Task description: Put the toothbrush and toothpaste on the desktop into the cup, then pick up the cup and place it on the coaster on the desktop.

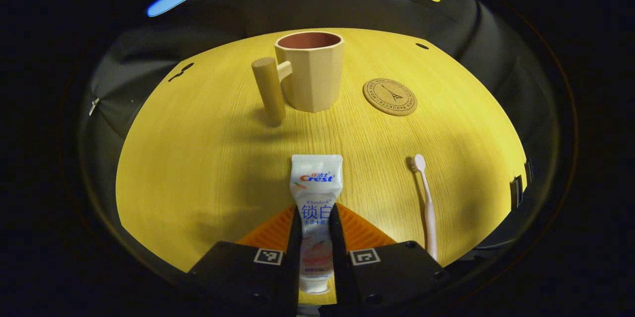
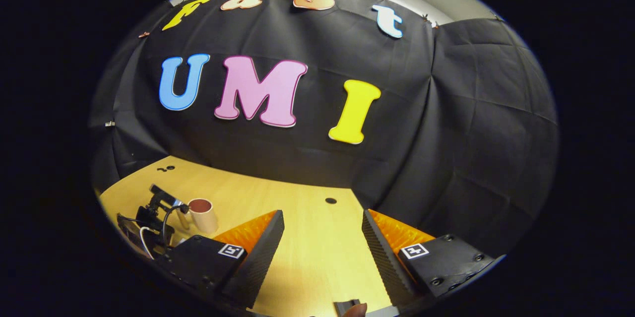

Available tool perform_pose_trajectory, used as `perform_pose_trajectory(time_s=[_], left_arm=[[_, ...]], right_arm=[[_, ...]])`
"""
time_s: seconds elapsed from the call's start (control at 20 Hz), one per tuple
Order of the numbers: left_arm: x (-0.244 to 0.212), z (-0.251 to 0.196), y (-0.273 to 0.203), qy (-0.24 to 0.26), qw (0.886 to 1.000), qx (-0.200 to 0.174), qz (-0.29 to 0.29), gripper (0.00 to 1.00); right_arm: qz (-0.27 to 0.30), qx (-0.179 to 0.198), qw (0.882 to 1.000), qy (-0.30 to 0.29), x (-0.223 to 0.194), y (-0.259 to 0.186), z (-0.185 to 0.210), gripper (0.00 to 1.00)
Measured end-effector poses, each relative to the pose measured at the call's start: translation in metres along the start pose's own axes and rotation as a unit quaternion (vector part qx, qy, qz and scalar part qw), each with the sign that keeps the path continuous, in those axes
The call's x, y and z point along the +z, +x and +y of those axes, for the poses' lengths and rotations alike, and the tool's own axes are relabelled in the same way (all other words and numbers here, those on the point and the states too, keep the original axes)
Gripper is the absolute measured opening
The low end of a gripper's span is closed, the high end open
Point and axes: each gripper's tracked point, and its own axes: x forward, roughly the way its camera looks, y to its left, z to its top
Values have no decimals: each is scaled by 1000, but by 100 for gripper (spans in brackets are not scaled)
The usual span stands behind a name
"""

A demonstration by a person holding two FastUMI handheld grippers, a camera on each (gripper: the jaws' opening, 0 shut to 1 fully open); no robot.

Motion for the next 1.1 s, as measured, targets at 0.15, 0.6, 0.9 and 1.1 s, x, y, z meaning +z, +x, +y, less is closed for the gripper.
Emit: perform_pose_trajectory(time_s=[0.15, 0.6, 0.9, 1.1], left_arm=[[0, 0, -1, 30, 999, -24, 23, 31], [1, 19, -43, 45, 994, -97, -3, 22], [13, 57, -104, 8, 991, -112, -75, 22], [-1, 88, -126, -8, 991, -95, -91, 22]], right_arm=[[55, 20, 998, 18, -27, -1, 29, 97], [242, 62, 967, 56, -134, -14, 118, 97], [315, 95, 944, 40, -185, 3, 168, 93], [373, 113, 921, 23, -222, 5, 193, 84]])
